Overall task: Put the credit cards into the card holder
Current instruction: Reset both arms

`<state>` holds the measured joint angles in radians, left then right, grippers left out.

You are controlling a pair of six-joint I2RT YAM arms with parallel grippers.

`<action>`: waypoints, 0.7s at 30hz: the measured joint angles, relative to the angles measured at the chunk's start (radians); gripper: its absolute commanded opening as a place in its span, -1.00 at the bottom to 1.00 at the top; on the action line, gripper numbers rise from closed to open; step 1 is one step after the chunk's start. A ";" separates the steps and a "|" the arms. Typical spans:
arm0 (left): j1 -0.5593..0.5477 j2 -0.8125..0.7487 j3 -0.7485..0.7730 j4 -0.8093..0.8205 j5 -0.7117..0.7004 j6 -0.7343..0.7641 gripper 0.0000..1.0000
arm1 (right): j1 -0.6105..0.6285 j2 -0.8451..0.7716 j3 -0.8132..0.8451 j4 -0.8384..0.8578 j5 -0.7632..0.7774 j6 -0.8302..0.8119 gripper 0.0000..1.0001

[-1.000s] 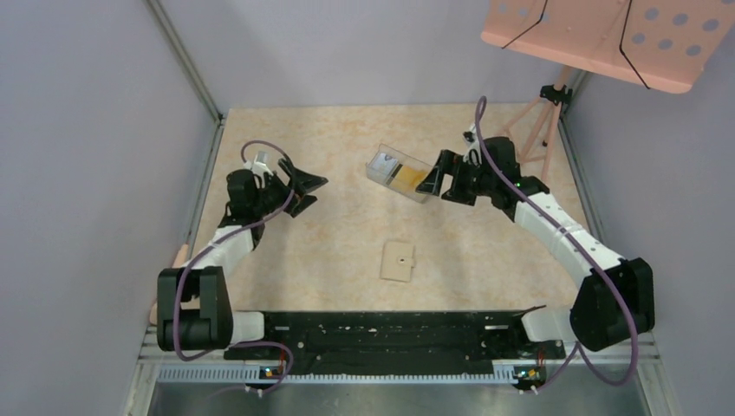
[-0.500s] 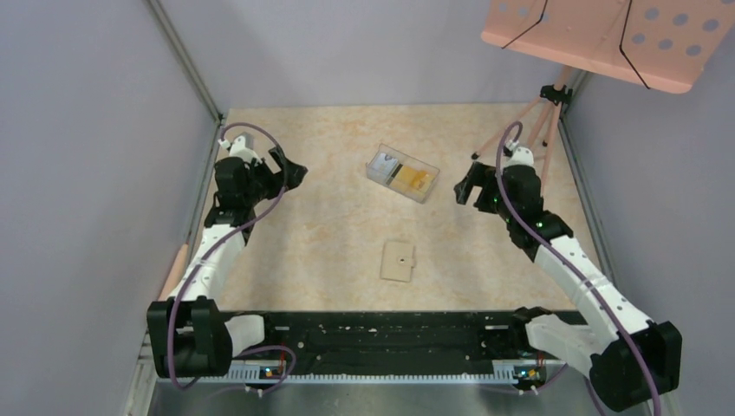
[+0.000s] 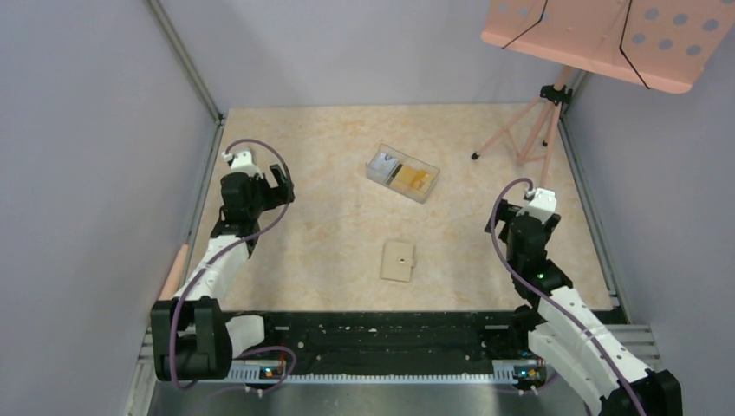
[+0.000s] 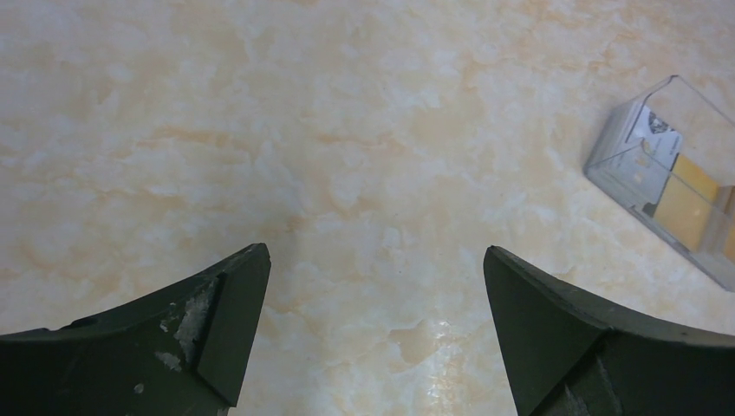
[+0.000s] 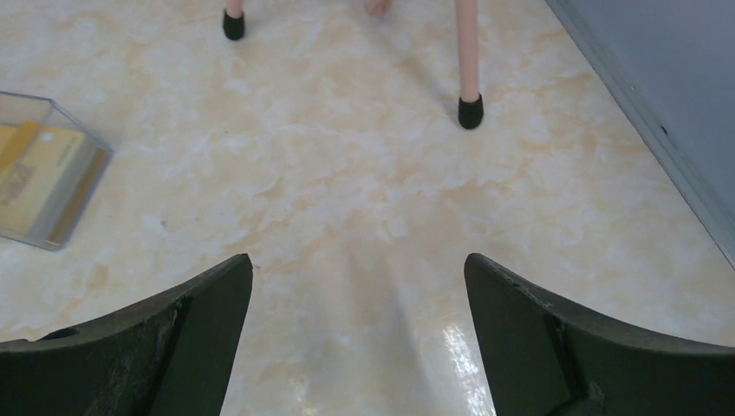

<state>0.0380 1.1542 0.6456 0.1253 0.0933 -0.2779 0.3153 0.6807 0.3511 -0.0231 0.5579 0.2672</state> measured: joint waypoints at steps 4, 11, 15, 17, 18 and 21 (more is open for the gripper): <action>0.000 0.003 -0.038 0.032 -0.043 0.043 0.98 | 0.000 0.006 -0.075 0.032 0.056 -0.012 0.85; 0.000 0.070 -0.134 0.170 -0.145 0.099 0.98 | -0.006 0.111 -0.208 0.226 0.074 -0.055 0.90; 0.000 0.142 -0.205 0.316 -0.185 0.105 0.98 | -0.066 0.231 -0.214 0.392 0.042 -0.101 0.93; 0.000 0.185 -0.226 0.381 -0.196 0.121 0.98 | -0.109 0.283 -0.213 0.472 0.010 -0.120 0.95; 0.000 0.202 -0.226 0.391 -0.201 0.130 0.98 | -0.137 0.316 -0.212 0.518 -0.013 -0.130 0.97; 0.000 0.228 -0.224 0.442 -0.238 0.152 0.98 | -0.198 0.415 -0.200 0.609 -0.064 -0.150 0.98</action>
<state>0.0380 1.3823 0.4213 0.5674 -0.1452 -0.1261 0.1169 1.0958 0.1513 0.5861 0.4934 0.1169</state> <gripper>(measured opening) 0.990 0.982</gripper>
